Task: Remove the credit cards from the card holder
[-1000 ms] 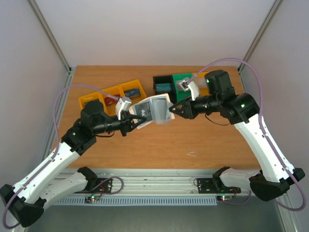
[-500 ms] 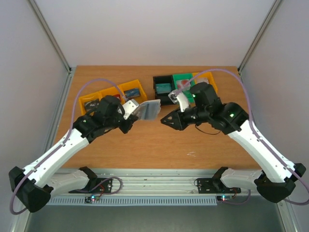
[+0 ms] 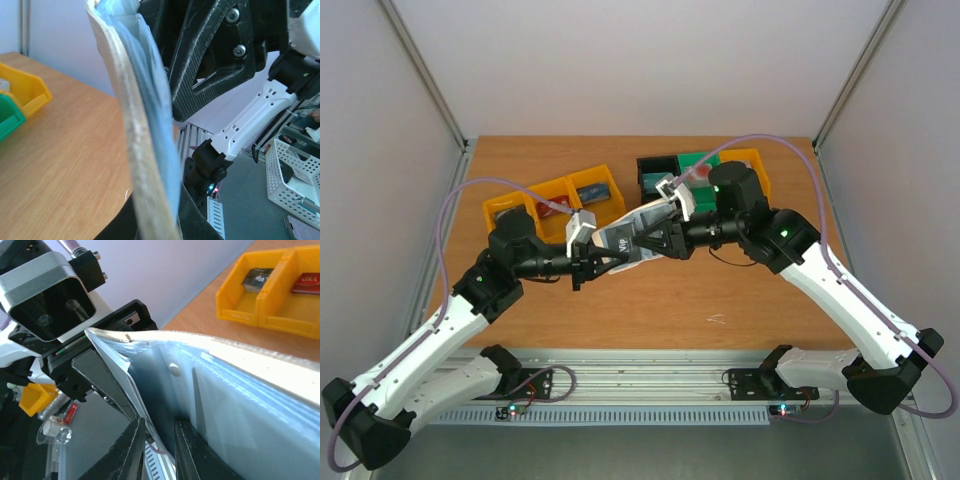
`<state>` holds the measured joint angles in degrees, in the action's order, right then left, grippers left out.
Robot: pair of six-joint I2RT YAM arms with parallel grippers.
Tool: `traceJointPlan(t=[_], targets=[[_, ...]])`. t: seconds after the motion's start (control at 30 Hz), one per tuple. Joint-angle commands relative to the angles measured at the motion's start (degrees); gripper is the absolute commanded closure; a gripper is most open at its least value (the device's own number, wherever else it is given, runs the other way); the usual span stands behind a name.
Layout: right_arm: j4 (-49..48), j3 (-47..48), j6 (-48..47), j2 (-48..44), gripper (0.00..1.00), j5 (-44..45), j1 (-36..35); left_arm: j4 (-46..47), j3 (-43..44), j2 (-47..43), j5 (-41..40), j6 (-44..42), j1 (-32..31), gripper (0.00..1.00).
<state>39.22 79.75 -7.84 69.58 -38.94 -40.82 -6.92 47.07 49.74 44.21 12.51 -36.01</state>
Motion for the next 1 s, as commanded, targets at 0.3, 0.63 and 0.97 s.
traceJointPlan(t=[0.3,0.63,0.97], targets=[[0.1,5.0,-4.1,-0.1,0.99,-7.4,-0.5,14.3,-0.5,-0.8,8.3,0.2,-0.2,1.0],[4.4,6.2,-7.2,-1.0,0.99,-7.9,0.8,13.0,-0.7,-2.2,8.5,0.7,-0.2,0.81],[9.4,7.2,-8.8,-2.3,0.99,-7.9,2.5,13.8,-0.9,-2.4,8.9,2.0,-0.2,0.79]])
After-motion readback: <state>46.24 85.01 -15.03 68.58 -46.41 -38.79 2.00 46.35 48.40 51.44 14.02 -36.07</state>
